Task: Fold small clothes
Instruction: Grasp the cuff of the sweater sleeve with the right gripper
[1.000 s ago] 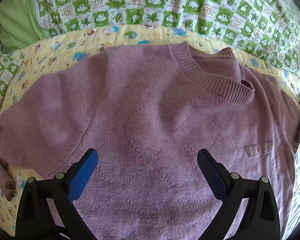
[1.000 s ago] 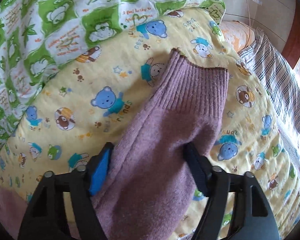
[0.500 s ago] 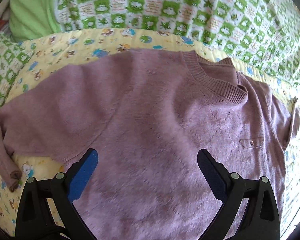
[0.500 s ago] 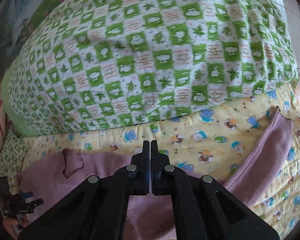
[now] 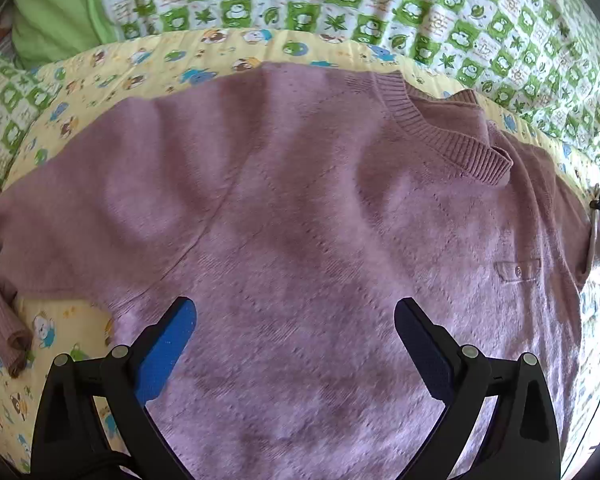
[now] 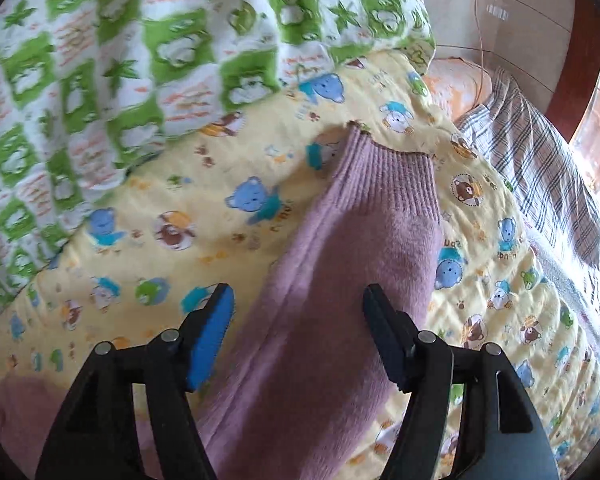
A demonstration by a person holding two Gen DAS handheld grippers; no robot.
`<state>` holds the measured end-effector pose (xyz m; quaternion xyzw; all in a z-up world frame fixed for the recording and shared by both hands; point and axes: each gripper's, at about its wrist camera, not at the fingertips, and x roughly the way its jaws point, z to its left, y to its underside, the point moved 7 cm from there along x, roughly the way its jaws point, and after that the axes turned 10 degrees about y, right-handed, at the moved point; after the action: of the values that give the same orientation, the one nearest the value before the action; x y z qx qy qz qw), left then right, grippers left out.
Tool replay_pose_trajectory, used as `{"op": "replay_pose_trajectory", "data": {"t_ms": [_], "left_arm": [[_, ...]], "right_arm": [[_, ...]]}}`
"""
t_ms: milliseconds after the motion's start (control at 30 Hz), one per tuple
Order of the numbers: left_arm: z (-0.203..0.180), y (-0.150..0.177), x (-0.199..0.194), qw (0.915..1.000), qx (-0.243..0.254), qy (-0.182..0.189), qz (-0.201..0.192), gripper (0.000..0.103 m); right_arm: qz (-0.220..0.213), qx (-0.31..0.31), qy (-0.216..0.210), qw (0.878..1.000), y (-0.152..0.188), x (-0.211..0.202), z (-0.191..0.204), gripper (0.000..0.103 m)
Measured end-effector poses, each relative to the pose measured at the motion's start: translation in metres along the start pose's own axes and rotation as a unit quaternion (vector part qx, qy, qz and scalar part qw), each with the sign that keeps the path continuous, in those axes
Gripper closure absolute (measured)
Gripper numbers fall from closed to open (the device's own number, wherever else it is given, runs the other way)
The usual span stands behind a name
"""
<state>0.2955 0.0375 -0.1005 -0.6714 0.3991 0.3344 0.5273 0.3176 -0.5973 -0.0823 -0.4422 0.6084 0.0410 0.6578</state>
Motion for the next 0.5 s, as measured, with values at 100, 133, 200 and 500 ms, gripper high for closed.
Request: {"op": "replay_pose_trajectory", "data": {"t_ms": [100, 133, 200, 500], "left_arm": [[-0.008, -0.002, 0.005, 1.0000, 0.008, 0.001, 0.003, 0.003], [-0.010, -0.003, 0.006, 0.9999, 0.011, 0.001, 0.003, 0.003], [-0.012, -0.002, 0.008, 0.9999, 0.013, 0.001, 0.005, 0.003], [-0.019, 0.002, -0.001, 0.9998, 0.006, 0.019, -0.002, 0.003]], "right_arm": [[0.013, -0.015, 0.040, 0.999, -0.005, 0.025, -0.008, 0.036], [0.007, -0.024, 0.051, 0.998, -0.007, 0.029, -0.010, 0.041], [0.013, -0.008, 0.043, 0.999, -0.008, 0.032, -0.021, 0.072], [-0.068, -0.020, -0.222, 0.973, 0.010, -0.077, 0.018, 0.095]]}}
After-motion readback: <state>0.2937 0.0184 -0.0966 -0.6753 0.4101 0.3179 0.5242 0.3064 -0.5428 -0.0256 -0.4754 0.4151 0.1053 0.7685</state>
